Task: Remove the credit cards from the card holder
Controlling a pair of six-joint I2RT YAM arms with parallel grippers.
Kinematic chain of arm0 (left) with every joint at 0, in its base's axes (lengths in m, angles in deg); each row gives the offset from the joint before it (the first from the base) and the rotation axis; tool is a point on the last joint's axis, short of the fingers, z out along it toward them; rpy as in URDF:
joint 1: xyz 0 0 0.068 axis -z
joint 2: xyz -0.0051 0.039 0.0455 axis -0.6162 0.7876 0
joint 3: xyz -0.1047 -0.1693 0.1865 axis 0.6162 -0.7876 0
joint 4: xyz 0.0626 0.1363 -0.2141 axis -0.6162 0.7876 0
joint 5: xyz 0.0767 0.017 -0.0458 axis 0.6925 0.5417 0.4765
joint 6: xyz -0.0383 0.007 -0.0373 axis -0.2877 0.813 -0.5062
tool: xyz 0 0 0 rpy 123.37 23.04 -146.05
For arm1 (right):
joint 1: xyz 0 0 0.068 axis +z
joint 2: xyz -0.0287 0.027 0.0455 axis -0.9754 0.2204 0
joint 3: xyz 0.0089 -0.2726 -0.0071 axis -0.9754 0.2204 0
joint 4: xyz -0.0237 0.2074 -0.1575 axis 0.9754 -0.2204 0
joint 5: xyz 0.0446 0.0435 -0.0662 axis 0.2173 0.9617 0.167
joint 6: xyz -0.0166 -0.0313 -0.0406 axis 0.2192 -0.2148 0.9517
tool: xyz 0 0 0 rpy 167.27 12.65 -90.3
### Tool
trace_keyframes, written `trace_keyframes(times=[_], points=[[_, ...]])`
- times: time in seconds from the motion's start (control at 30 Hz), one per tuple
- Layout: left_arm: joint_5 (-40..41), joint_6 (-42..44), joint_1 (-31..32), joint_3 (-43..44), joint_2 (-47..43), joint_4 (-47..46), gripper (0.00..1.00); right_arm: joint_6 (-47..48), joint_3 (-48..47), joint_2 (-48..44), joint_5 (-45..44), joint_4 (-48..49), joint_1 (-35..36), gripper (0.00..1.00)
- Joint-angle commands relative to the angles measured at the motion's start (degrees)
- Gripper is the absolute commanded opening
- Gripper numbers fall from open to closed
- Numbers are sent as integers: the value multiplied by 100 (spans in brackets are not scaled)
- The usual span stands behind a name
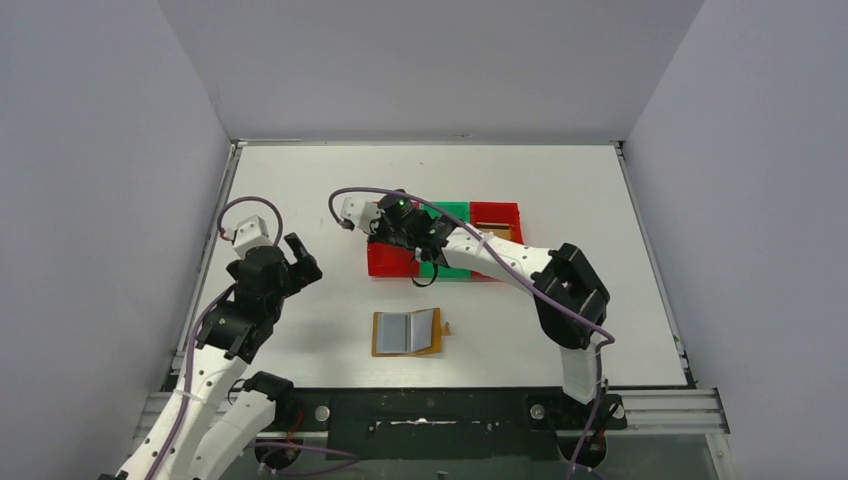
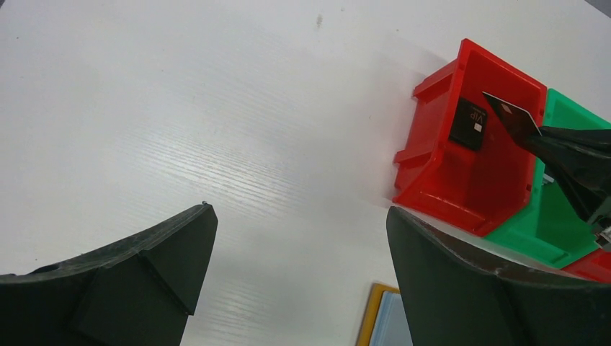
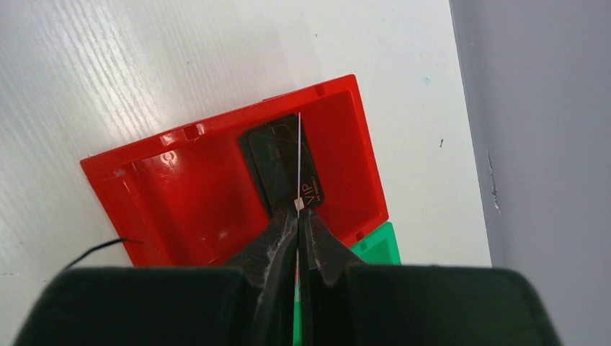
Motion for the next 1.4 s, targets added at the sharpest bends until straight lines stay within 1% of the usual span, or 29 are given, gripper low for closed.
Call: trace_keyframes(times=[0.0, 0.13, 0.4, 0.6, 0.73, 0.9, 1.0, 1.17, 1.3, 1.37], points=[[174, 72, -36, 32, -238, -236, 90, 288, -517, 217, -178, -141, -36, 0], [249, 116, -40, 15, -384, -235, 90, 440, -861, 548, -449, -440, -36, 0], [261, 150, -58, -14, -431, -255, 93, 788, -911, 826, -649, -460, -80, 0], [204, 206, -80, 11, -417, -257, 93, 1166, -997, 1055, -610, -246, -160, 0], [451, 205, -98, 130, -535, -32, 93, 1314, -1103, 1194, -491, -114, -282, 0], [699, 99, -107, 73, -973, -14, 93, 1455, -1299, 1453, -471, -10, -349, 1], [745, 82, -107, 34, -1163, -24, 93, 1472, -1373, 1562, -475, 24, -361, 4], [738, 81, -105, 22, -1212, -19, 93, 1519, -1367, 1710, -479, 35, -374, 6], [722, 81, -105, 15, -1207, -28, 94, 1519, -1323, 1704, -405, -13, -361, 12], [717, 90, -106, 16, -1206, -34, 94, 1471, -1292, 1658, -344, -6, -361, 17]])
